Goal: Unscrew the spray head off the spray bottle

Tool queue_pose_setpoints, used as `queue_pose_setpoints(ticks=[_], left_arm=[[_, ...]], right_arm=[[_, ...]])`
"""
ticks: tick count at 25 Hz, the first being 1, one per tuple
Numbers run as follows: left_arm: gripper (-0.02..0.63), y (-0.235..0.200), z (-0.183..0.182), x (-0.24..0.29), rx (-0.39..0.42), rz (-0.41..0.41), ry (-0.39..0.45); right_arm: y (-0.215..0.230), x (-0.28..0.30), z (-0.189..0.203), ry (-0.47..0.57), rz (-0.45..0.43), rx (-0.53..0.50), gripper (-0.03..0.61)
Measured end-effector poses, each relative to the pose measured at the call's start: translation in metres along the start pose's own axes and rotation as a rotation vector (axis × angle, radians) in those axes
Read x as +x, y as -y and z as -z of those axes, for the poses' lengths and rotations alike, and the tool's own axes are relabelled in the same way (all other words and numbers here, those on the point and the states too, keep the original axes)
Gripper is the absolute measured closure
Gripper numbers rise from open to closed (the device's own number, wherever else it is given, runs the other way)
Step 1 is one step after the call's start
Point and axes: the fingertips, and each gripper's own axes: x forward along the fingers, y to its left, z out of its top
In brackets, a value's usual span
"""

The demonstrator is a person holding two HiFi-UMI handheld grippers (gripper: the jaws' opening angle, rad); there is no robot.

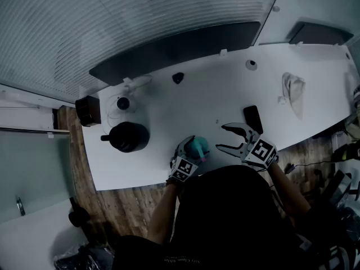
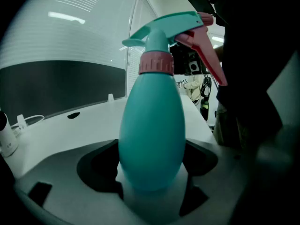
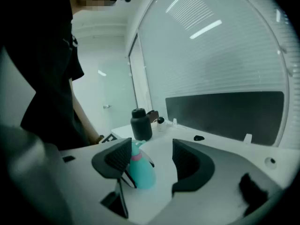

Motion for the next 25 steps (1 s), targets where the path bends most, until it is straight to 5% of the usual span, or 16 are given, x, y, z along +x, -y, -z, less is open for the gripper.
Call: queue_pose_setpoints(ticks=[3,8,15,18,22,25], left_arm=[[0.213,0.001,0.003,-0.001,0.006,-0.029,-0.008],[0.216,0.0,0.006,0.001,-0.027,-0.058,-0.016],[0.225,0.005,0.001,0.006,0.078,0.027,-0.206],[0.232,0.005,-0.002,0.006,0.11,0.044,-0.266],[0.233,0.004,-0.002,0.005,0.092,0.041,-0.283],[0.233,0.005,-0.001,0.005,0.088,0.034,-0.295]], right_arm=[[-0.015,0.008,0.019,-0.163,-0.082,-0.25,0.311],[-0.037,0.021,0.048,-0.495,-0.344,-0.819,0.311],[-0.042,0.04,0.014,-0.599,-0.543,-1.262,0.311],[-0.042,0.039,0.02,-0.661,-0.616,-1.373,0.311],[-0.046,0.039,0.037,-0.673,-0.656,-1.327,0.313],[-0.047,0.039,0.048,-0.675,-0.649,-1.296,0.41]])
